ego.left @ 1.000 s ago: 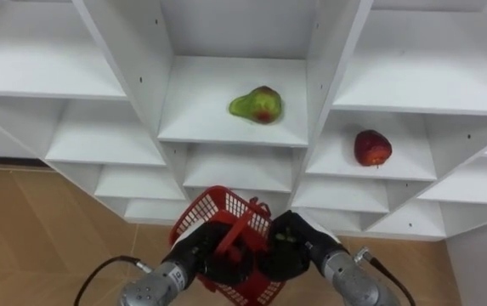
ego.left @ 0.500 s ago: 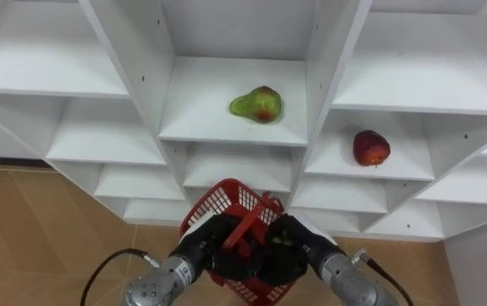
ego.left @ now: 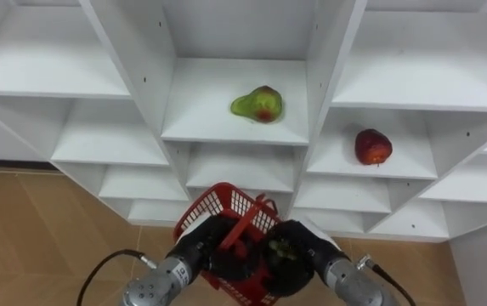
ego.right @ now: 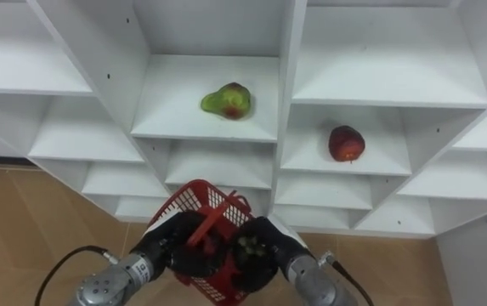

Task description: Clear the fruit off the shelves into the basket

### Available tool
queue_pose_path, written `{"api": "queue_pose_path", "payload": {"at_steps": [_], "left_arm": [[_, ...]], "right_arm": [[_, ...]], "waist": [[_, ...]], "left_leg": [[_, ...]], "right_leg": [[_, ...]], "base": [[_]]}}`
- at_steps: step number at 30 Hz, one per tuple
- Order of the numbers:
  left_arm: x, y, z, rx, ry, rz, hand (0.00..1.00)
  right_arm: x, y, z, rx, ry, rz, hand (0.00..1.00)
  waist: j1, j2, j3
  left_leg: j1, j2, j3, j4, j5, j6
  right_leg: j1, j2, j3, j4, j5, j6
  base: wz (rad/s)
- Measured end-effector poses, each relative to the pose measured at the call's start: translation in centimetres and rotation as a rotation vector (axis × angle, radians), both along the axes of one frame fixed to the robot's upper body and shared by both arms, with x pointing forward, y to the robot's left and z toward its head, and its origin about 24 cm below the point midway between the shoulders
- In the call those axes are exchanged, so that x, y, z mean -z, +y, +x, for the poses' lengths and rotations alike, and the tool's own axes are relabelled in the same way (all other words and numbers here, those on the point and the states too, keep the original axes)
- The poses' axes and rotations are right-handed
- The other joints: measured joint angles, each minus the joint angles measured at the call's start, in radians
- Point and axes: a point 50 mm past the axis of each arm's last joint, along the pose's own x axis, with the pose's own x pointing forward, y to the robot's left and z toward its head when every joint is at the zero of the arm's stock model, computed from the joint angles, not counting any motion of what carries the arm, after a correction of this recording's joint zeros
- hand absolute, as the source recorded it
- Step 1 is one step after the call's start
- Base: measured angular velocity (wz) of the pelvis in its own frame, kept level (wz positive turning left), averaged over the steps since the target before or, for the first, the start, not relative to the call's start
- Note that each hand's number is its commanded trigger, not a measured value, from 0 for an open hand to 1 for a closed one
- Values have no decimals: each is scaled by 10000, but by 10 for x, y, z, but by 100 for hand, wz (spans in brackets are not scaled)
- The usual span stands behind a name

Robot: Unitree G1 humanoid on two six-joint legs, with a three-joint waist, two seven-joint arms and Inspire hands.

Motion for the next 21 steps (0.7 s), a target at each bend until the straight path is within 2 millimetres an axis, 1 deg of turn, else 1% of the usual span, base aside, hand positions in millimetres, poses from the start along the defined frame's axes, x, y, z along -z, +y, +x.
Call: {"api": "queue_pose_path", "payload": {"at_steps": [4, 15, 21], "left_arm": [[1, -5, -2, 155, 101, -100, 100], [4, -3, -3, 45, 458, 18, 100], [4, -1, -2, -242, 567, -179, 100]], "right_arm": [[7, -1, -4, 420, 681, 575, 0], [5, -1, -1, 1934, 1106, 2197, 0], [9, 0, -3, 2540, 1398, 2683, 0]], "waist": [[-14, 9, -1], [-91, 10, -3], [-288, 9, -2]], "left_leg": [[1, 5, -17, -7, 0, 0], [10, 3, -52, 26, 0, -1], [93, 1, -46, 27, 0, -1]], "right_leg": [[0, 8, 0, -4, 0, 0], [42, 1, -62, -15, 0, 0], [132, 0, -61, -18, 0, 0]], "base": [[0], [1], [0]]}}
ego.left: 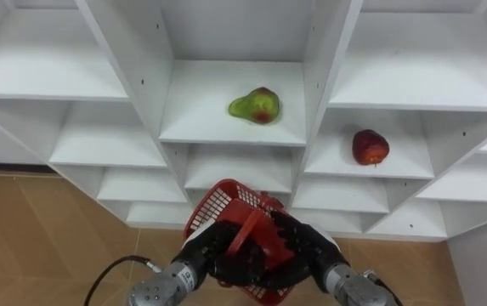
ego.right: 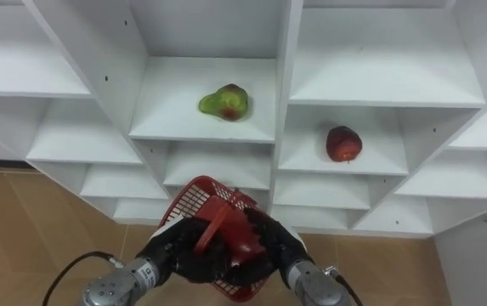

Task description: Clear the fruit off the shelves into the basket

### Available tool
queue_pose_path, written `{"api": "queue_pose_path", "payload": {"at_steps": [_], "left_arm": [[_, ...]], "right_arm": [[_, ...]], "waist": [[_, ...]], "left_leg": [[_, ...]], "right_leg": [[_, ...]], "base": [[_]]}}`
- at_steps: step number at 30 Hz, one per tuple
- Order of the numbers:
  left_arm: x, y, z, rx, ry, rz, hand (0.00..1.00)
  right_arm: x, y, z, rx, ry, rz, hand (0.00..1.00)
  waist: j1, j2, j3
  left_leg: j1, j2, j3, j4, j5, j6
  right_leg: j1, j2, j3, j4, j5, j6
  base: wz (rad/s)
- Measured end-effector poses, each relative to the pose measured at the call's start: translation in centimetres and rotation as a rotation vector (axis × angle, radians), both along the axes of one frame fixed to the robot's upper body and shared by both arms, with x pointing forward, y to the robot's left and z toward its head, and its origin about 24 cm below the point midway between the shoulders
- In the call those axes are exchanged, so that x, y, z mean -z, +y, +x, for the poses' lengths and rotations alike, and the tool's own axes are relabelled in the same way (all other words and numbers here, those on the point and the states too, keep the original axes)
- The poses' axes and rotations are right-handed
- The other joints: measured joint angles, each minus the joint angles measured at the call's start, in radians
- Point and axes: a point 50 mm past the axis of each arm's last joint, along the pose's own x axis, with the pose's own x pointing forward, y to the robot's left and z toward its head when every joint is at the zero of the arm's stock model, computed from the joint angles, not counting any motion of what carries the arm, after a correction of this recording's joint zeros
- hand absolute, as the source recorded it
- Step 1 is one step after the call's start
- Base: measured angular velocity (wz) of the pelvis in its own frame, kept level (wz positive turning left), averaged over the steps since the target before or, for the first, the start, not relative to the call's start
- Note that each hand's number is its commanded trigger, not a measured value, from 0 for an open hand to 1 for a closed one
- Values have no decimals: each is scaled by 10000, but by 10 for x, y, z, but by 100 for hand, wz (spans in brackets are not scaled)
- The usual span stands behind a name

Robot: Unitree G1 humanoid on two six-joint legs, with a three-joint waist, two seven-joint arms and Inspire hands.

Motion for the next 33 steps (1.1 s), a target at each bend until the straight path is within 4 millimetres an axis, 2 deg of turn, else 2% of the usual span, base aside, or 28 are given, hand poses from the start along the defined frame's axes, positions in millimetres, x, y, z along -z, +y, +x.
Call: {"api": "queue_pose_path", "payload": {"at_steps": [12, 24, 26, 33], "left_arm": [[2, -2, -1, -222, 120, -96, 100], [13, 2, -9, -660, 619, 170, 100], [15, 3, -11, -717, 737, 220, 100], [26, 15, -20, -1237, 1306, 479, 100]], "right_arm": [[3, -1, -2, 182, 210, 150, 0], [4, -2, -3, 52, 469, -64, 0], [4, -2, -3, -22, 505, -130, 0], [-1, 5, -1, -1102, 35, -759, 0]], "waist": [[-17, 2, -2], [34, 14, -18], [58, 13, -62], [50, 27, -82]], "left_leg": [[127, 3, -10, -14, 1, -1], [342, -9, 11, -147, 50, -11], [406, -10, 34, -163, 50, -11], [567, 6, 114, -171, 56, -15]], "right_leg": [[88, 10, 70, 4, 2, -3], [241, 1, 65, -2, 2, -3], [307, 0, 61, -1, 2, -2], [455, 6, 67, 4, 2, -3]], "base": [[0], [0], [0], [-2]]}}
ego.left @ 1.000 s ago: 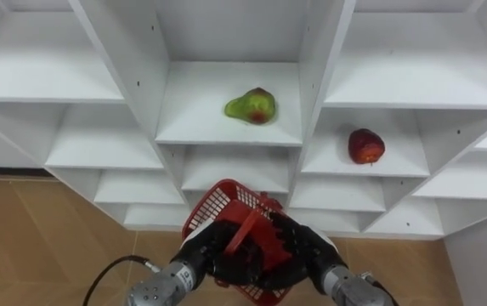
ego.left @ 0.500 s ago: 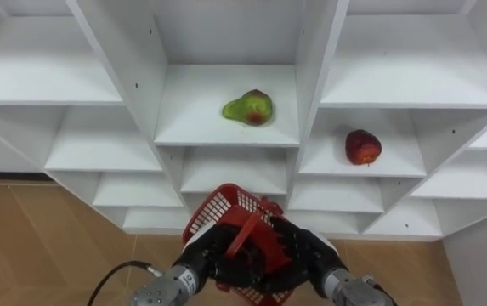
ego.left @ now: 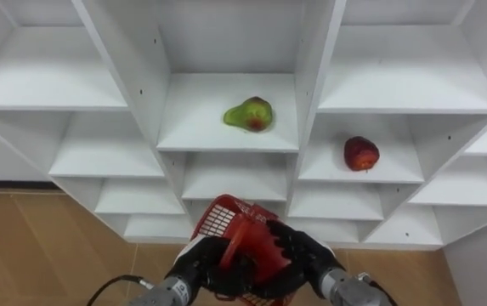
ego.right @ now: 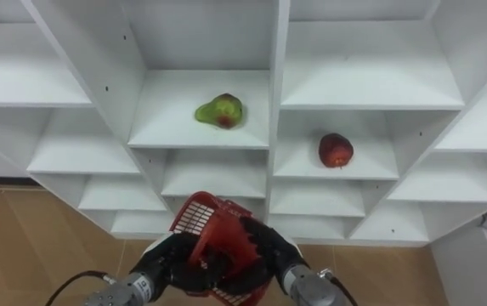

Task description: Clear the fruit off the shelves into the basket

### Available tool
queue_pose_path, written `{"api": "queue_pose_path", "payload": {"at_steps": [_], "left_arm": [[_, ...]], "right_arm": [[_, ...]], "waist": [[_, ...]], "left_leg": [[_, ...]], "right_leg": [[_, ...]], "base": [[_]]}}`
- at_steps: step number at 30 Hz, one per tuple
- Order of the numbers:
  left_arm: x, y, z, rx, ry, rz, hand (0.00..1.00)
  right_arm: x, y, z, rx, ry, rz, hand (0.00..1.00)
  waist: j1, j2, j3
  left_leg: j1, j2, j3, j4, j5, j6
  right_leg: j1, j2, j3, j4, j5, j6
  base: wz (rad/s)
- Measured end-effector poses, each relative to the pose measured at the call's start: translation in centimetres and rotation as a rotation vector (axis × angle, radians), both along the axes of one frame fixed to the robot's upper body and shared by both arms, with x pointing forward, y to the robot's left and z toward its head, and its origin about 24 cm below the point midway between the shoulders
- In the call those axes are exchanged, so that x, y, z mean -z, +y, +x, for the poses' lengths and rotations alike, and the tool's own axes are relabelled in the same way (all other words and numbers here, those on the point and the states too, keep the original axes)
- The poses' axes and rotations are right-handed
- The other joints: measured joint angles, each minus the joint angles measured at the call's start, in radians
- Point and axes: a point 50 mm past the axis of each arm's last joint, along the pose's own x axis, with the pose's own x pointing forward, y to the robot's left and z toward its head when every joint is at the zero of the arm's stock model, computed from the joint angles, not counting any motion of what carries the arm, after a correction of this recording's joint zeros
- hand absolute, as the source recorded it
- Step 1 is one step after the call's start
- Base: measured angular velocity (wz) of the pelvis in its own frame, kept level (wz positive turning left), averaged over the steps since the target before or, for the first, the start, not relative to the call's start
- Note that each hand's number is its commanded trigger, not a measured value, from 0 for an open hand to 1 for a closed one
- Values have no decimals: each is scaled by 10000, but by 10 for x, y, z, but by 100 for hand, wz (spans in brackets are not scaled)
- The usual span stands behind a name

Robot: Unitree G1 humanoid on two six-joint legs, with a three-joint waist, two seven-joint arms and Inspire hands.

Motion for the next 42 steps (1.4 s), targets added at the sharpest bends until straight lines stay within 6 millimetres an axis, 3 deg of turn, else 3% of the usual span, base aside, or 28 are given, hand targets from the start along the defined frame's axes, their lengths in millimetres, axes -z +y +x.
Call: {"api": "queue_pose_path", "payload": {"at_steps": [3, 9, 19, 23, 30, 39, 42], "left_arm": [[4, 4, -6, -179, 226, 69, 100], [12, 9, -17, -398, 666, 309, 100], [16, 21, -23, -417, 865, 800, 100], [16, 25, -22, -513, 827, 881, 100], [15, 29, -21, -738, 806, 947, 100], [15, 29, -21, -747, 801, 932, 100], [15, 29, -21, -756, 797, 919, 100]], "right_arm": [[-3, 2, 2, -426, -183, -150, 0], [-15, 13, 5, -1244, -854, -112, 0], [-59, 26, 18, -2401, -2777, 682, 0], [-60, 28, 17, -2688, -2816, 649, 0], [-68, 29, 20, -3182, -3245, 345, 0], [-72, 23, 25, -3124, -3640, -181, 0], [-82, 24, 28, -3040, -4157, -151, 0]], "waist": [[-1, -18, -11], [24, -206, -114], [263, -383, 27], [287, -411, 90], [260, -489, 85], [260, -694, -4], [264, -778, -12]], "left_leg": [[-4, -14, -3, -45, 11, -2], [10, -95, -45, -161, 106, -14], [284, -17, -120, -268, 107, -23], [326, -11, -135, -292, 104, -28], [256, -95, -135, -281, 112, -29], [385, -90, -138, -345, 116, -31], [423, -89, -138, -348, 116, -32]], "right_leg": [[8, 2, -2, 2, 1, -3], [3, 0, -22, -150, 12, -32], [256, 16, 6, -187, 19, -37], [310, 27, 19, -174, 19, -38], [245, 23, 21, -184, 15, -38], [313, 22, 25, -195, 14, -35], [348, 22, 30, -194, 14, -35]], "base": [[0], [2], [0], [0], [0], [0], [0]]}}
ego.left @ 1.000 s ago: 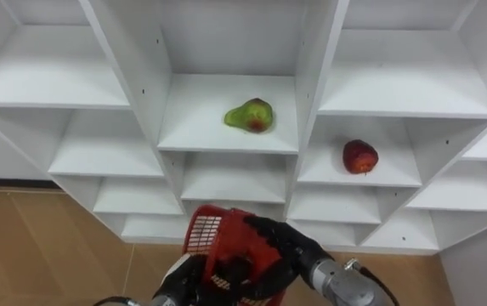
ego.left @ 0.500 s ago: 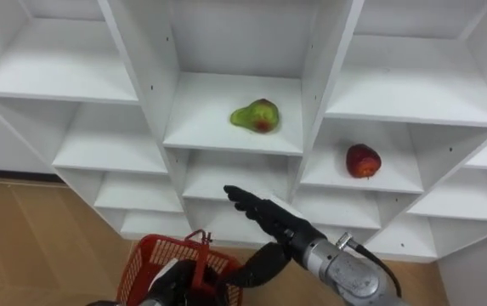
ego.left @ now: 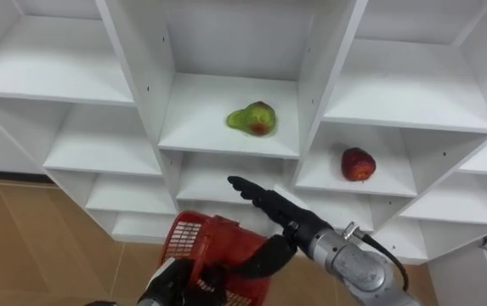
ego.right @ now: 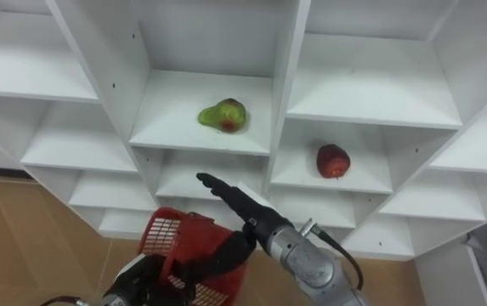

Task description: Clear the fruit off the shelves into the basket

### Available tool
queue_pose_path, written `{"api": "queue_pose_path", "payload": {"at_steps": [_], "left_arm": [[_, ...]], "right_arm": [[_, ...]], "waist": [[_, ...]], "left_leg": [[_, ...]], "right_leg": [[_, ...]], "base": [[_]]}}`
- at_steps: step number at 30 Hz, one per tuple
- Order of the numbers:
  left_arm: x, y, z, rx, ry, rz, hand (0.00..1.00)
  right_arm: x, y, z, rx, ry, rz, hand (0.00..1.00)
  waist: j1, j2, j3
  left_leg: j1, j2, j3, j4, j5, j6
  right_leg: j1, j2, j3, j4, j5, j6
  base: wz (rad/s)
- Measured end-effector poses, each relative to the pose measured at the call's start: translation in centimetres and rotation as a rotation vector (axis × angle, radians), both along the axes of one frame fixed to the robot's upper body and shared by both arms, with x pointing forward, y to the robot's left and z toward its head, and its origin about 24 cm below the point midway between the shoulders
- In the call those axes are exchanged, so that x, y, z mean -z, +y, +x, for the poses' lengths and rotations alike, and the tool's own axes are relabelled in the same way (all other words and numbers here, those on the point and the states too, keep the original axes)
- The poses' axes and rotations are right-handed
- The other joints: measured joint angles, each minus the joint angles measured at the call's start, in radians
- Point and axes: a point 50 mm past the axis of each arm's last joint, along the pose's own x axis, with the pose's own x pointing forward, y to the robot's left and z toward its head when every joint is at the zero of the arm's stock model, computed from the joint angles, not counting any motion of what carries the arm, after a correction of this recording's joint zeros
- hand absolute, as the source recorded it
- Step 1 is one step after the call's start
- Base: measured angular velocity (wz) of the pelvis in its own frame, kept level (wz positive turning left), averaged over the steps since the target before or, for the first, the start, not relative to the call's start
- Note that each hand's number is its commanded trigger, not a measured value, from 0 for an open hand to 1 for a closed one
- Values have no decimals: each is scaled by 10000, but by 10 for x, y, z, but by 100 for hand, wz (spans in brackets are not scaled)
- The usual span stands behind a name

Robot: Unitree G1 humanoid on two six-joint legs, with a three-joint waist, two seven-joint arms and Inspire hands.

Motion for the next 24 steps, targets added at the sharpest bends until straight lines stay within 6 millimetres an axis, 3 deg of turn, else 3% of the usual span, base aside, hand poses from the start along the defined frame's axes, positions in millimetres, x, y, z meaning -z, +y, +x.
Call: {"api": "queue_pose_path", "payload": {"at_steps": [10, 13, 19, 24], "left_arm": [[0, 7, -1, -273, -39, 152, 100], [-1, 9, -1, -205, -69, 301, 100], [-1, 10, 1, -289, -152, 369, 100], [-1, 10, 0, -314, -191, 425, 100]], "right_arm": [[-29, 7, 4, -12, -1522, 211, 0], [-37, 8, 7, 160, -2015, 391, 0], [-46, 9, 16, 604, -2634, 449, 0], [-61, 11, 29, 809, -3618, 153, 0]], "waist": [[225, -89, 5], [302, -198, 76], [559, -514, 26], [639, -561, 51]], "left_leg": [[369, -28, -131, -111, -4, -3], [468, -34, -207, -126, 4, -16], [481, -57, -293, -82, 12, -24], [491, -73, -321, -60, 12, -24]], "right_leg": [[524, 7, -127, -173, 4, 0], [654, 6, -228, -204, 4, 0], [714, -3, -314, -300, 7, -2], [780, -21, -436, -325, 6, -1]], "base": [[3], [10], [4], [6]]}}
